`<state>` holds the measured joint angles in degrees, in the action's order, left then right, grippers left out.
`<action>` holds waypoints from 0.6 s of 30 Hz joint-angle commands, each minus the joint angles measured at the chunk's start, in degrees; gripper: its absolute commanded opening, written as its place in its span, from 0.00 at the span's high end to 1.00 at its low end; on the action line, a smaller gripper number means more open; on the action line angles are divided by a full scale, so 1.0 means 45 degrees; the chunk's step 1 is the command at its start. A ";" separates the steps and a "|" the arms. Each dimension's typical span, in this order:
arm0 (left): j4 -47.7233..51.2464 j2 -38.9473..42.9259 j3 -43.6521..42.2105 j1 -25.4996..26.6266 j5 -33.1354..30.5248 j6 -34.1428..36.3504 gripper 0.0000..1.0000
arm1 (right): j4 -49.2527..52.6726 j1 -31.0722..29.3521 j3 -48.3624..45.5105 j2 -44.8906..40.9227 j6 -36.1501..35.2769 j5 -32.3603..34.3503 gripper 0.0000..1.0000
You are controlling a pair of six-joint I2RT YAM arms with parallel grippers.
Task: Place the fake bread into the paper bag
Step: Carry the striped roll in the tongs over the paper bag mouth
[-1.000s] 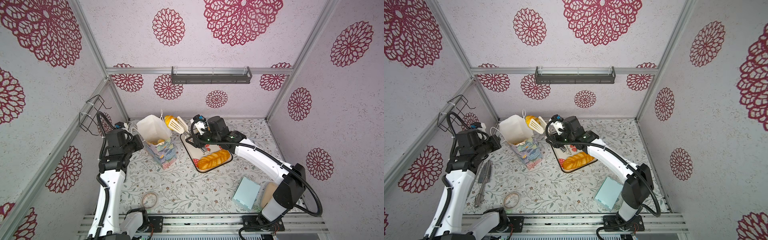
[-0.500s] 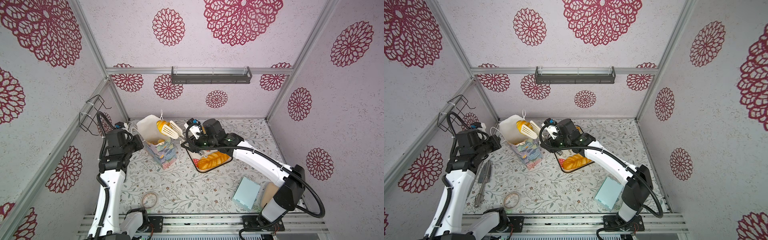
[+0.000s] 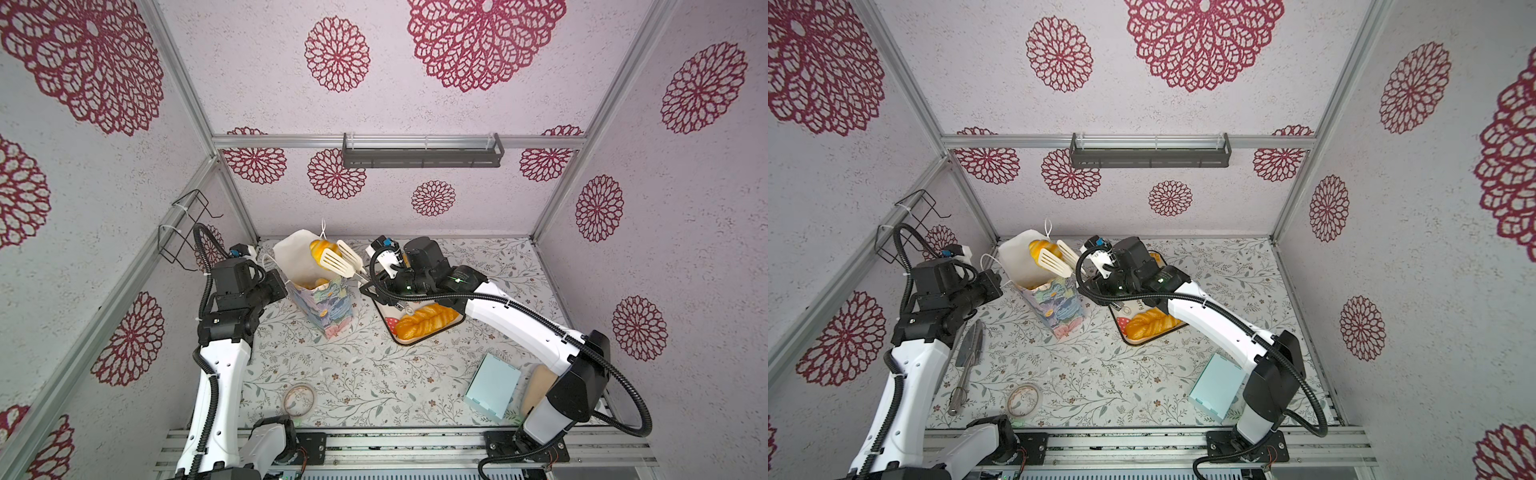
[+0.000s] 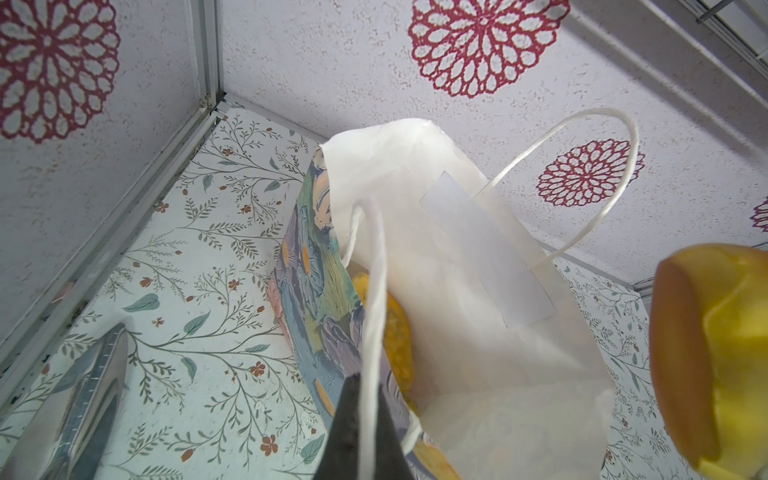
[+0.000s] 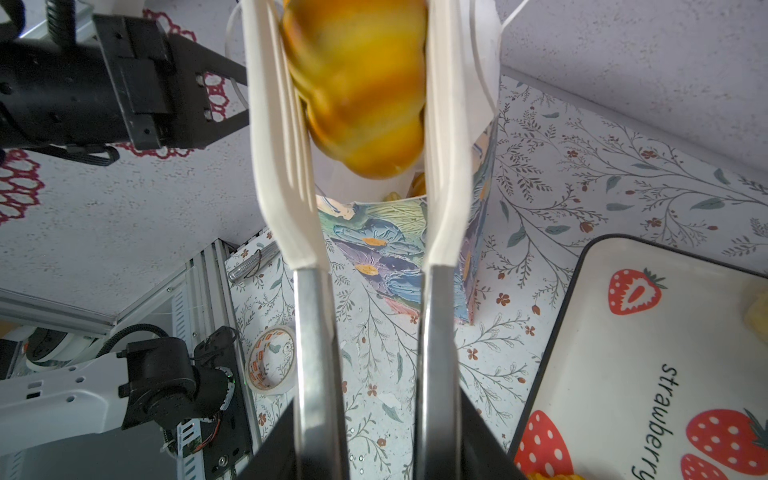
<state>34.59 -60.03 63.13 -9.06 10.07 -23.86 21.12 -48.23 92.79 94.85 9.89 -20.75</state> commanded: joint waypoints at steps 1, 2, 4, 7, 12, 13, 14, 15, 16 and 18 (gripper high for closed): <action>-0.0149 -0.0019 -0.0157 -0.0112 0.0154 -0.0070 1.00 | -0.0446 -0.0103 0.0799 -0.0085 -0.0363 0.0046 0.56; -0.0147 -0.0003 -0.0152 -0.0097 0.0162 -0.0070 1.00 | -0.0420 -0.0099 0.0841 -0.0011 -0.0362 0.0061 0.56; -0.0147 0.0002 -0.0174 -0.0099 0.0127 -0.0055 1.00 | -0.0353 -0.0101 0.0919 0.0126 -0.0333 0.0146 0.56; -0.0147 0.0009 -0.0163 -0.0098 0.0141 -0.0067 1.00 | -0.0319 -0.0121 0.0974 0.0282 -0.0284 0.0159 0.56; -0.0148 -0.0007 -0.0143 -0.0115 0.0129 -0.0052 1.00 | -0.0262 -0.0130 0.1057 0.0436 -0.0289 0.0159 0.56; -0.0152 -0.0014 -0.0158 -0.0106 0.0138 -0.0069 1.00 | -0.0242 -0.0142 0.1078 0.0474 -0.0274 0.0171 0.56; -0.0147 -0.0008 -0.0144 -0.0115 0.0128 -0.0060 1.00 | -0.0220 -0.0140 0.1097 0.0507 -0.0284 0.0159 0.55; -0.0147 -0.0019 -0.0156 -0.0111 0.0130 -0.0069 1.00 | -0.0187 -0.0132 0.1117 0.0560 -0.0283 0.0159 0.55; -0.0148 -0.0013 -0.0153 -0.0107 0.0142 -0.0069 1.00 | -0.0176 -0.0142 0.1136 0.0589 -0.0283 0.0151 0.55; -0.0150 -0.0019 -0.0143 -0.0112 0.0129 -0.0067 1.00 | -0.0163 -0.0145 0.1120 0.0660 -0.0284 0.0159 0.55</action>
<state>34.59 -60.03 63.13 -9.06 10.07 -23.86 22.55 -48.53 95.00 98.65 9.89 -20.12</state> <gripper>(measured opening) 0.043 0.449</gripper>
